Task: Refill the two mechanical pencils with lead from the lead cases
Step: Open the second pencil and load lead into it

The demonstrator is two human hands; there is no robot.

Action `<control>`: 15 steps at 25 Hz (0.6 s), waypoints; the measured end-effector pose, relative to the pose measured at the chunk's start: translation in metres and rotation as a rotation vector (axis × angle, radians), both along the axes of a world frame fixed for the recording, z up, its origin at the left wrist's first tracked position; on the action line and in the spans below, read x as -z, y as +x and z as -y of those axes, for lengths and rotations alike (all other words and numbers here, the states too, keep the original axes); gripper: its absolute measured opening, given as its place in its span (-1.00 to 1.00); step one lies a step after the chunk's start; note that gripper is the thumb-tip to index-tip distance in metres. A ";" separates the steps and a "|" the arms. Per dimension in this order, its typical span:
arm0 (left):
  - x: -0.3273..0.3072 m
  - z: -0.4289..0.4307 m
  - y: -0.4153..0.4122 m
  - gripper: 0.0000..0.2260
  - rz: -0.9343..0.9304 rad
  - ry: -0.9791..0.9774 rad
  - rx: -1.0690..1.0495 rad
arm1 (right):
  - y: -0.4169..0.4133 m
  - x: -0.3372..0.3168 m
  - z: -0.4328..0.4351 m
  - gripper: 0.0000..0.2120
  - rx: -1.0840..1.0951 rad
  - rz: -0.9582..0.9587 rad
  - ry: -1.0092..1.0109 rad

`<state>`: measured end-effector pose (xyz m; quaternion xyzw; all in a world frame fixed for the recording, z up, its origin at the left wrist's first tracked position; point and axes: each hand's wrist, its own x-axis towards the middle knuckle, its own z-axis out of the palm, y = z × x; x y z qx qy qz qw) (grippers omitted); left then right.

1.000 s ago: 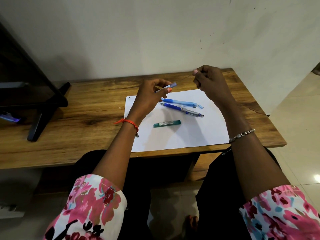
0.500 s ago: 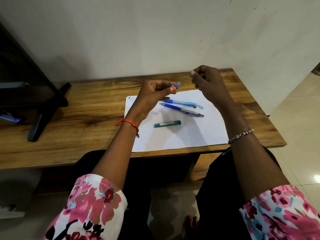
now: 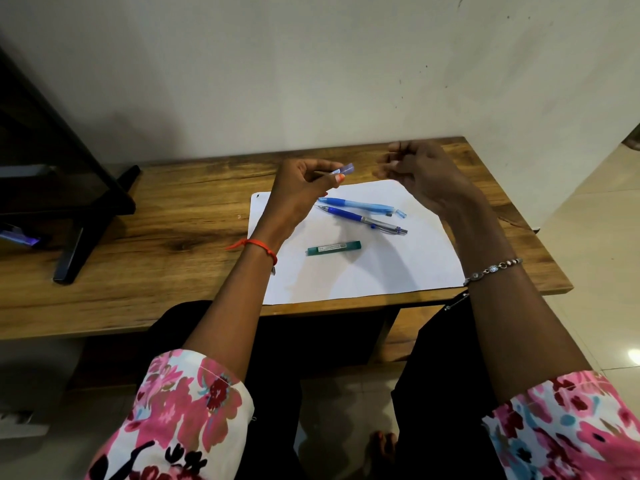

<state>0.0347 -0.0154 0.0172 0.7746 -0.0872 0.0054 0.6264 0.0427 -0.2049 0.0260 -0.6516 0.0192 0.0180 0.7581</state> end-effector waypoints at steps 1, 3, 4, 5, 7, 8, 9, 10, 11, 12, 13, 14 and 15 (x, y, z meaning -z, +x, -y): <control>0.000 0.001 0.000 -0.80 0.003 -0.001 -0.018 | 0.000 0.000 0.000 -0.79 -0.010 0.019 0.044; 0.000 0.000 0.001 -0.80 0.008 0.003 -0.044 | 0.000 -0.001 0.000 -0.83 -0.002 0.068 0.088; 0.001 0.000 0.002 -0.81 0.008 0.007 -0.050 | -0.001 -0.001 -0.001 -0.82 0.010 0.079 0.088; 0.001 0.000 0.002 -0.81 0.009 0.009 -0.049 | -0.001 0.000 -0.001 -0.82 0.021 0.078 0.080; 0.001 0.000 0.002 -0.81 0.013 0.019 -0.046 | -0.003 0.001 -0.003 -0.88 0.025 0.068 0.025; 0.001 0.000 0.002 -0.80 0.016 0.029 -0.049 | -0.004 0.002 -0.005 -0.93 0.020 0.070 -0.027; 0.001 0.001 0.002 -0.79 0.020 0.040 -0.052 | -0.005 0.002 -0.006 -0.94 0.012 0.081 -0.078; 0.002 0.001 0.003 -0.79 0.025 0.051 -0.051 | -0.006 0.002 -0.008 -0.93 0.003 0.095 -0.109; 0.002 0.002 0.003 -0.79 0.029 0.062 -0.048 | -0.007 0.002 -0.010 -0.95 -0.007 0.106 -0.126; 0.002 0.002 0.003 -0.79 0.031 0.073 -0.044 | -0.008 0.002 -0.012 -0.98 -0.016 0.112 -0.131; 0.002 0.003 0.003 -0.79 0.032 0.080 -0.041 | -0.008 0.002 -0.014 -0.97 -0.016 0.116 -0.142; 0.003 0.003 0.003 -0.79 0.032 0.085 -0.040 | -0.008 0.002 -0.015 -0.94 -0.018 0.120 -0.153; 0.003 0.003 0.003 -0.79 0.033 0.090 -0.041 | -0.008 0.003 -0.016 -0.94 -0.024 0.127 -0.160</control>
